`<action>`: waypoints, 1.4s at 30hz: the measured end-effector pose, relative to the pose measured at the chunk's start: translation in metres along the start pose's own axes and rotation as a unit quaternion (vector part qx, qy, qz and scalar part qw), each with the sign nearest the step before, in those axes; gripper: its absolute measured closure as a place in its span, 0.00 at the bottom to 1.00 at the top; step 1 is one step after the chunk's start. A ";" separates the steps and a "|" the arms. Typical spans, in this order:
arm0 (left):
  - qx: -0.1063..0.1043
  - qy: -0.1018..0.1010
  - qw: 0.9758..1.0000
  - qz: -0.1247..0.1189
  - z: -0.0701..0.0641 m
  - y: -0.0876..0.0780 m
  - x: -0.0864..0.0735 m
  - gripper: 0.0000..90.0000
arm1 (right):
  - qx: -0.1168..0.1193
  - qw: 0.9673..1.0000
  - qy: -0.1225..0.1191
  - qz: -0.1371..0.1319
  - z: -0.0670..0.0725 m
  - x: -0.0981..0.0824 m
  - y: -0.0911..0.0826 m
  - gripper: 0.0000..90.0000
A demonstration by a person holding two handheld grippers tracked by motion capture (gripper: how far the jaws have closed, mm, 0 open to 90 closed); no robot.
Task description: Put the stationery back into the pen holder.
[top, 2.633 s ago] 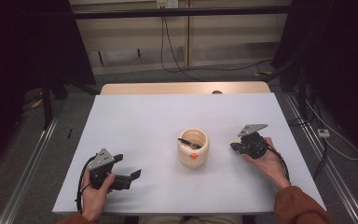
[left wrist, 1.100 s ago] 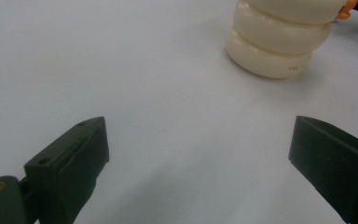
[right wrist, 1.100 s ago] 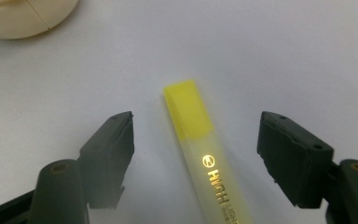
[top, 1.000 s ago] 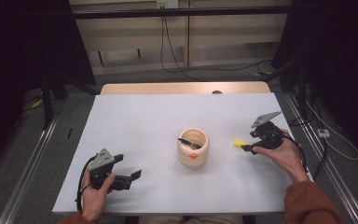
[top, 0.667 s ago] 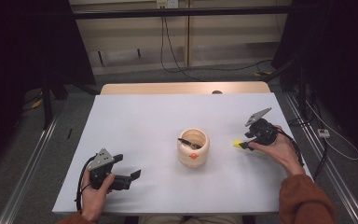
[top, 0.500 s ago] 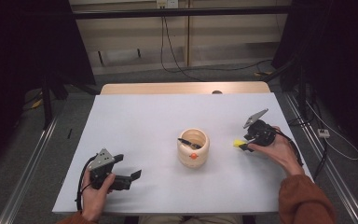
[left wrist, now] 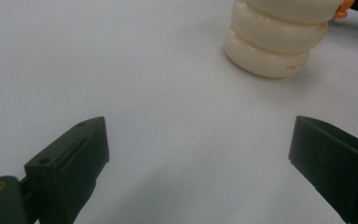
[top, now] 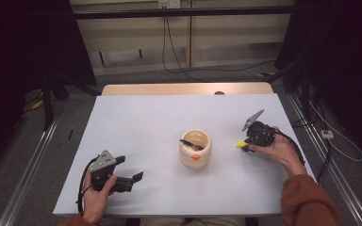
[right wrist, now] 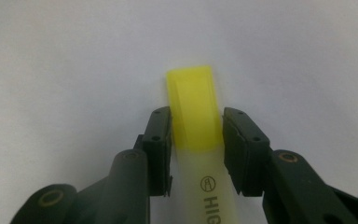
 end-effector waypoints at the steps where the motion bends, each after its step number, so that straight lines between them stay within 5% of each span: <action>1: 0.000 -0.001 1.000 0.000 0.000 0.000 0.000 0.05 | 0.000 1.000 -0.001 0.001 0.000 0.000 0.000 0.71; 14: -0.002 0.001 1.000 -0.001 0.001 0.000 0.000 0.05 | 0.002 1.000 0.027 -0.002 0.001 0.000 -0.001 0.75; 26: -0.002 0.000 1.000 -0.001 0.001 0.000 0.001 0.05 | -0.011 0.996 0.073 -0.043 -0.002 -0.006 -0.009 0.75; 37: -0.002 0.000 1.000 -0.003 0.001 -0.001 0.000 0.05 | -0.041 0.990 0.088 -0.105 0.004 -0.009 -0.022 0.75; 42: -0.003 -0.003 1.000 -0.001 0.002 -0.001 0.000 0.05 | -0.045 0.983 0.098 -0.145 0.007 -0.008 -0.031 0.75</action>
Point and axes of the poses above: each handheld gripper's, and its own axes: y roughly forward along the jaws, x roughly out of its top, z roughly to its left, the point moved 2 cm from there along y, roughly forward along the jaws, and after that the axes turned 4 degrees about x, right-handed, at the moved point
